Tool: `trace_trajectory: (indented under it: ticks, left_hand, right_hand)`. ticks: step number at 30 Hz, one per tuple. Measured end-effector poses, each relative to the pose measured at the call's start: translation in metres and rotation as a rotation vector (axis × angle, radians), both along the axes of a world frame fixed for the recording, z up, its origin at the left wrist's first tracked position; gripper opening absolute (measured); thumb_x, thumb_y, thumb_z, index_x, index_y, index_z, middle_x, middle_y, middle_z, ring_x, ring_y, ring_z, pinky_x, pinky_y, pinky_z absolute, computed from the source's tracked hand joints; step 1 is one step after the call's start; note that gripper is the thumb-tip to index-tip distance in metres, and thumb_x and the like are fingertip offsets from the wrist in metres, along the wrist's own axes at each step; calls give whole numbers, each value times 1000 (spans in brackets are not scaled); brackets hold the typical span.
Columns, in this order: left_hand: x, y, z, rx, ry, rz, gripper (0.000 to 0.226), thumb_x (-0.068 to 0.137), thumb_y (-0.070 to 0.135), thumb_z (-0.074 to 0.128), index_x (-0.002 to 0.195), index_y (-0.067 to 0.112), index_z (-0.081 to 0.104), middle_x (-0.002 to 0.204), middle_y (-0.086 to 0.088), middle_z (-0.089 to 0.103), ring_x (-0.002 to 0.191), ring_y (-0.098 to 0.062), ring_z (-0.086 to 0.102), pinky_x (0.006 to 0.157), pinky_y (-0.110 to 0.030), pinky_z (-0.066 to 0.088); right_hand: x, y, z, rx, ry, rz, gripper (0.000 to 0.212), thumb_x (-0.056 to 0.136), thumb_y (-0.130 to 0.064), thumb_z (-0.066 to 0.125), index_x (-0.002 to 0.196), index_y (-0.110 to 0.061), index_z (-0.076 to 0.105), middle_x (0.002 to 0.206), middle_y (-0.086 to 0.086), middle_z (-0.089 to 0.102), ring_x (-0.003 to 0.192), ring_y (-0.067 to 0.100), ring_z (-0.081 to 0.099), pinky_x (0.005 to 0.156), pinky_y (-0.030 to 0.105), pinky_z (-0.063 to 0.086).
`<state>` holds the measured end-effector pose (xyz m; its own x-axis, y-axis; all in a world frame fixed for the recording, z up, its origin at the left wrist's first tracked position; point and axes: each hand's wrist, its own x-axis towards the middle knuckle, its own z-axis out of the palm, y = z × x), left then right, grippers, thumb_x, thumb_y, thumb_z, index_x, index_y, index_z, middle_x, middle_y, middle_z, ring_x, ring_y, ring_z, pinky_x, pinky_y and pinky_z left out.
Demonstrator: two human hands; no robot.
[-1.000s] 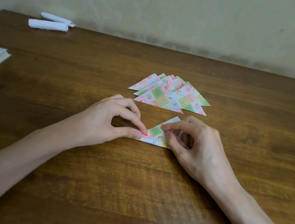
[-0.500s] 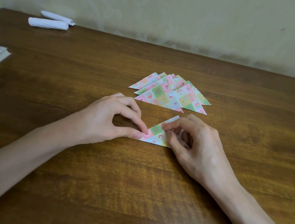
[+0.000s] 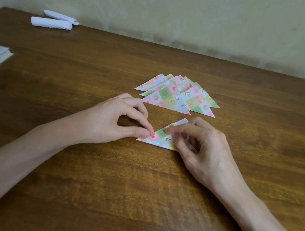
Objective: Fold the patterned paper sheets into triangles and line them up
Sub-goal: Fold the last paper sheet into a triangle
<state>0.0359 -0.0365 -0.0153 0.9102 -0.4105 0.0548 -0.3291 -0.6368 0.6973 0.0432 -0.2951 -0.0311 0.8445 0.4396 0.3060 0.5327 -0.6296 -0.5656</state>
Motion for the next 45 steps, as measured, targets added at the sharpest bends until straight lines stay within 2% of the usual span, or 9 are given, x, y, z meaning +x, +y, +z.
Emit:
trace_trajectory:
  ticks: [5, 13, 17, 25, 28, 32, 35, 37, 45]
  left_hand:
    - [0, -3, -1, -12, -10, 34, 26, 73, 64, 72, 95, 52, 79, 106, 18, 62, 117, -10, 52, 106, -36, 40]
    - [-1, -4, 1, -6, -19, 41, 30, 70, 64, 73, 94, 48, 80, 105, 17, 63, 116, -10, 52, 101, -23, 38]
    - [-1, -4, 1, -1, -14, 38, 29, 70, 64, 73, 94, 49, 80, 105, 17, 63, 117, -8, 51, 101, -22, 37]
    - [-2, -4, 3, 17, 0, 43, 28, 70, 62, 74, 94, 49, 80, 106, 18, 62, 118, -6, 50, 99, -16, 35]
    - [-2, -5, 3, 17, -14, 41, 28, 70, 62, 74, 94, 49, 80, 105, 17, 63, 117, -8, 51, 101, -19, 36]
    - [-2, -5, 2, 17, -28, 38, 27, 72, 63, 74, 94, 49, 80, 105, 16, 63, 116, -10, 52, 103, -25, 38]
    - [-3, -6, 0, 19, -65, 50, 18, 77, 57, 77, 93, 49, 80, 103, 14, 62, 114, -12, 53, 102, -26, 39]
    - [-4, -7, 0, 12, -72, 59, 16, 77, 54, 78, 92, 48, 80, 103, 14, 62, 114, -13, 53, 102, -26, 40]
    - [-2, -7, 1, 11, -67, 48, 19, 75, 57, 78, 91, 48, 79, 105, 15, 63, 115, -13, 53, 103, -34, 42]
  right_hand:
    - [0, 0, 1, 1, 3, 0, 21, 95, -17, 69, 103, -33, 80, 80, -14, 52, 67, 2, 55, 63, 12, 35]
    - [-2, 0, -1, 25, -4, -15, 20, 94, -16, 70, 103, -31, 81, 83, -12, 51, 67, 5, 55, 63, 11, 35]
    - [-2, 1, -1, 24, -1, -21, 20, 94, -17, 70, 102, -32, 81, 84, -11, 52, 68, 4, 55, 64, 10, 35]
    - [-1, 2, -1, 21, 15, -25, 19, 93, -19, 69, 101, -31, 81, 87, -9, 54, 69, 8, 56, 65, 16, 38]
    - [-1, 2, -1, 18, 26, -29, 18, 93, -20, 67, 99, -31, 80, 89, -9, 54, 67, 8, 55, 64, 21, 39]
    - [-4, 4, 2, 28, 64, -57, 15, 89, -30, 66, 95, -32, 79, 91, -11, 53, 69, 8, 57, 65, 21, 40]
    - [-7, 9, 5, 0, 64, -75, 22, 83, -56, 58, 84, -37, 68, 93, -13, 53, 74, 6, 58, 65, 23, 42]
    - [-7, 10, 6, -18, 55, -71, 25, 82, -65, 56, 83, -42, 64, 93, -13, 52, 75, 5, 56, 66, 26, 44]
    - [-8, 12, 7, -70, 72, -111, 33, 78, -65, 67, 87, -34, 65, 98, -14, 52, 73, 6, 54, 70, 36, 53]
